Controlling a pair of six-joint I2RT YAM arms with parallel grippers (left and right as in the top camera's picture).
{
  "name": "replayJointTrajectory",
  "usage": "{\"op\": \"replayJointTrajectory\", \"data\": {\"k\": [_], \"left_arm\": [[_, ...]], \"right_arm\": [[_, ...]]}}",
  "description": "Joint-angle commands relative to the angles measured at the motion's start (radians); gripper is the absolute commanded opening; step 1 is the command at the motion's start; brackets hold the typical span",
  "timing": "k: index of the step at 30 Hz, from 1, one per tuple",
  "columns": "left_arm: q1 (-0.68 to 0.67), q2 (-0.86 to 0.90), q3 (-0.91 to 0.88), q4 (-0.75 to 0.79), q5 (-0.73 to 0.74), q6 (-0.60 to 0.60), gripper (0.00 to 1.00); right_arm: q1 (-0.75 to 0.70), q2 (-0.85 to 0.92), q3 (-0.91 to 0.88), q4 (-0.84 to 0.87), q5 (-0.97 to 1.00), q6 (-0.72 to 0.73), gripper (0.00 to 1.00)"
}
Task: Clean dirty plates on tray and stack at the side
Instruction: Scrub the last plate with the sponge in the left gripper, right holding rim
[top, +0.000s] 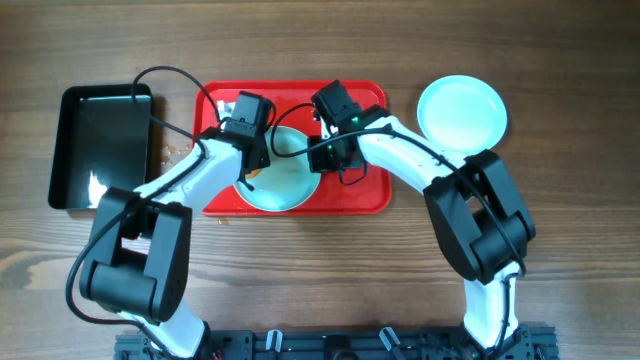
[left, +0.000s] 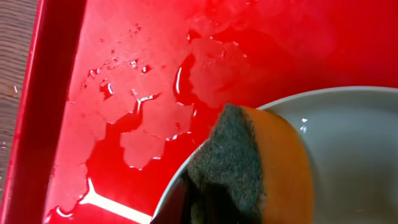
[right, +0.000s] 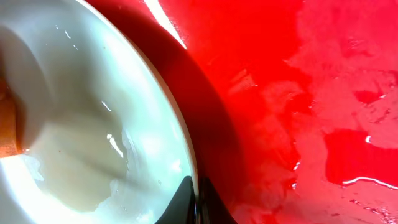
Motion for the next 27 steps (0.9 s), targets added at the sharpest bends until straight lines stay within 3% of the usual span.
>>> {"op": "replayJointTrajectory", "data": {"k": [1, 5, 9, 17, 23, 27], "left_arm": [[0.033, -0.019, -0.011, -0.021, -0.084, 0.043, 0.04], [-0.006, -0.111, -0.011, -0.021, -0.055, 0.043, 0.04], [-0.056, -0.181, -0.011, -0.022, 0.097, 0.043, 0.04], [-0.102, -0.101, -0.014, -0.044, 0.353, -0.058, 0.04], [-0.096, -0.003, -0.014, -0.07, 0.315, -0.062, 0.04], [-0.094, -0.006, -0.014, -0.134, 0.102, -0.062, 0.04]], "right_arm": [[-0.01, 0.055, -0.021, -0.027, 0.075, -0.003, 0.04], [-0.01, 0.055, -0.021, -0.026, 0.075, -0.002, 0.04], [-0.01, 0.055, -0.021, -0.026, 0.075, -0.002, 0.04], [-0.01, 0.055, -0.021, -0.028, 0.074, -0.002, 0.04], [-0.01, 0.055, -0.021, -0.029, 0.074, -0.002, 0.04], [-0.01, 0.055, -0.021, -0.029, 0.074, -0.003, 0.04]]}}
